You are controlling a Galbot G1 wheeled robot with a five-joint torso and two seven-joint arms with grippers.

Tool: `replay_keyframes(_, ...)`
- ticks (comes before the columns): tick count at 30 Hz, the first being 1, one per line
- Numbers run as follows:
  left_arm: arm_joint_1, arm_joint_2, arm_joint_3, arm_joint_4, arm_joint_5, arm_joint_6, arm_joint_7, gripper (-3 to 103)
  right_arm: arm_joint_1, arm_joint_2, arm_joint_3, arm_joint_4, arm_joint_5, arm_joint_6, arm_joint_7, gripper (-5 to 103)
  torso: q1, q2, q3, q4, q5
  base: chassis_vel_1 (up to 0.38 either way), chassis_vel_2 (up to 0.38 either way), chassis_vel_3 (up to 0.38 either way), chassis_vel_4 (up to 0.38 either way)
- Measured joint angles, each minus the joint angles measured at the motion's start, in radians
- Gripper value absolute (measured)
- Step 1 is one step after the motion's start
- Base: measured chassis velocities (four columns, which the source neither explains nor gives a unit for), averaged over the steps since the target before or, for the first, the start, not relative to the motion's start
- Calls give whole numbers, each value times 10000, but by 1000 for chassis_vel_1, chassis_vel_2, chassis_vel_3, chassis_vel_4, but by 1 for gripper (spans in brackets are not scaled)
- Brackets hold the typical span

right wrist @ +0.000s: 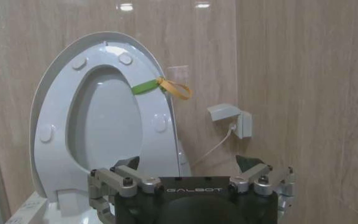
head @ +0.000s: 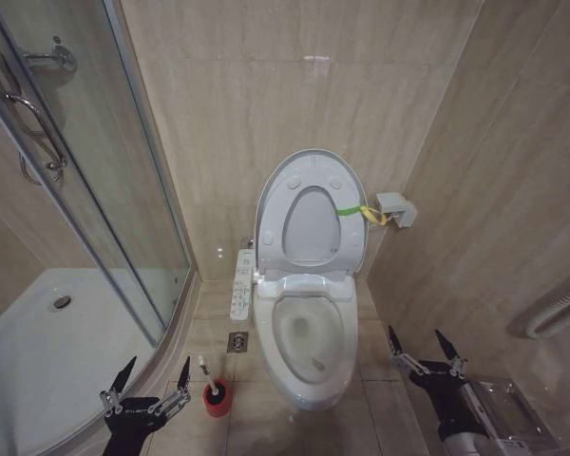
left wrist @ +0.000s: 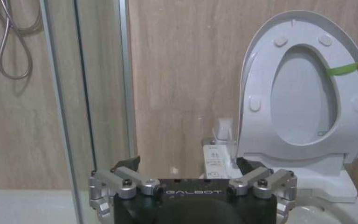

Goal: Open the toilet lid, clean the toilet bowl with a toilet brush, close the toilet lid, and flush.

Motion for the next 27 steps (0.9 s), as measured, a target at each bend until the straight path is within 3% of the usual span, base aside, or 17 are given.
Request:
replay_keyframes(15, 0, 0, 0, 0, 0, 0, -1, 100, -225, 773, -81, 36, -356, 93, 100, 100, 0, 0, 0, 0, -1, 0, 0, 0, 0)
replay_keyframes(27, 0, 0, 0, 0, 0, 0, 0, 100, -218, 790, -129, -22, -653, 256, 43, 100, 0, 0, 0, 0, -1, 0, 0, 0, 0)
